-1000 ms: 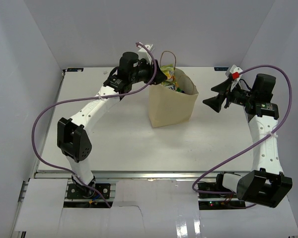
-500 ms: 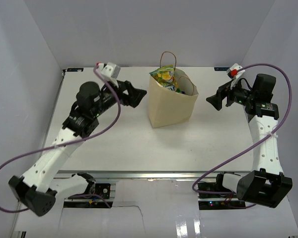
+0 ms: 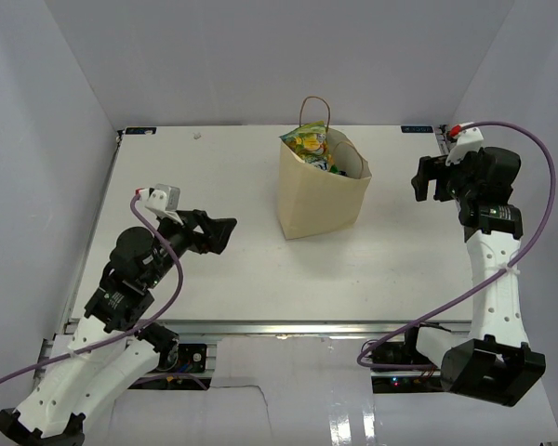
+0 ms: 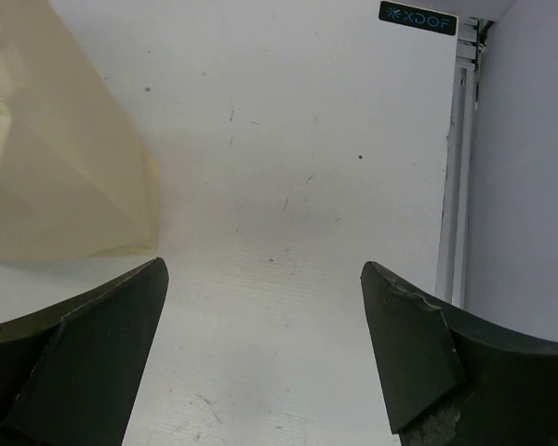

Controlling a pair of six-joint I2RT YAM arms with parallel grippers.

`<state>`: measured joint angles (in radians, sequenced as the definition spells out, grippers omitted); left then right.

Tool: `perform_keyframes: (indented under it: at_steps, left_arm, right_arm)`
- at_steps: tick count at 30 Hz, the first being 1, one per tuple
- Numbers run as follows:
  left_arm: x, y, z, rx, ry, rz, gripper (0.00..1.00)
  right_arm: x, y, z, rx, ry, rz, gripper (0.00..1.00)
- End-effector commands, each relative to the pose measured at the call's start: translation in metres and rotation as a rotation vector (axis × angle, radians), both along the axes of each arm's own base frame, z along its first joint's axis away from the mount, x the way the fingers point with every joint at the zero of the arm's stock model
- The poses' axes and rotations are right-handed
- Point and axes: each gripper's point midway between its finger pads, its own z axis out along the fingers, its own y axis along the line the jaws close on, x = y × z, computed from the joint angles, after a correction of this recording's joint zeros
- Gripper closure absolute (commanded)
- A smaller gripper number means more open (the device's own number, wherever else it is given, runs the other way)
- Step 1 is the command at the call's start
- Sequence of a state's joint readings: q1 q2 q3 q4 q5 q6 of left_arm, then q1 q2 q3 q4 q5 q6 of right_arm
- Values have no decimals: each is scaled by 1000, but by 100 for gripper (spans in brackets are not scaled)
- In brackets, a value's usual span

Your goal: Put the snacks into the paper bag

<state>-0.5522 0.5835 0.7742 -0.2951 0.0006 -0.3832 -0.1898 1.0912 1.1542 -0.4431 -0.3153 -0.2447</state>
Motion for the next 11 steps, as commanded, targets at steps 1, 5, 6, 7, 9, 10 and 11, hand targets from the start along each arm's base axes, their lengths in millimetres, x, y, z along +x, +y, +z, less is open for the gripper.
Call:
perform_keyframes:
  at_steps: [1, 5, 6, 7, 9, 10, 11]
  left_arm:
    - [1, 6, -5, -10, 29, 39, 2]
    - [2, 5, -4, -7, 27, 39, 2]
    - [3, 5, -4, -4, 29, 39, 2]
    - [3, 5, -4, -2, 30, 39, 2]
    - [4, 4, -3, 1, 28, 40, 2]
    - [4, 5, -3, -1, 29, 42, 2]
    - [5, 5, -3, 1, 28, 43, 2]
  right_arm:
    - [0, -17, 9, 12, -37, -126, 10]
    - [0, -25, 7, 11, -39, -178, 10]
    - [1, -25, 6, 11, -38, -180, 10]
    - [1, -25, 6, 11, -38, -182, 10]
    - [2, -25, 2, 12, -35, -180, 10]
    - [2, -25, 2, 12, -39, -178, 10]
    - [4, -22, 2, 11, -50, -156, 10]
